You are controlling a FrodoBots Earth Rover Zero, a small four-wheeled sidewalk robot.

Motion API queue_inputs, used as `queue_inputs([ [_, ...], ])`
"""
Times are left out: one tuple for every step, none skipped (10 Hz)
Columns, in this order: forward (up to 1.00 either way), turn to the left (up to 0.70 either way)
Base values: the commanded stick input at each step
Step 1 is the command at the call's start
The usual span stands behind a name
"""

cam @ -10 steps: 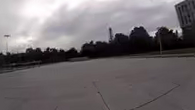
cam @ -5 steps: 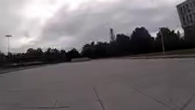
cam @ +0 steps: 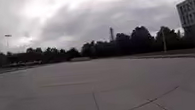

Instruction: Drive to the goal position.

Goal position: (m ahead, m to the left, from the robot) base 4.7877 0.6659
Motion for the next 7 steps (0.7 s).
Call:
queue_inputs([
  [0.70,0.02],
  [0.70,0.02],
  [0.70,0.02],
  [0.70,0.04],
  [0.70,0.33],
  [0.70,0.26],
  [0.70,0.16],
])
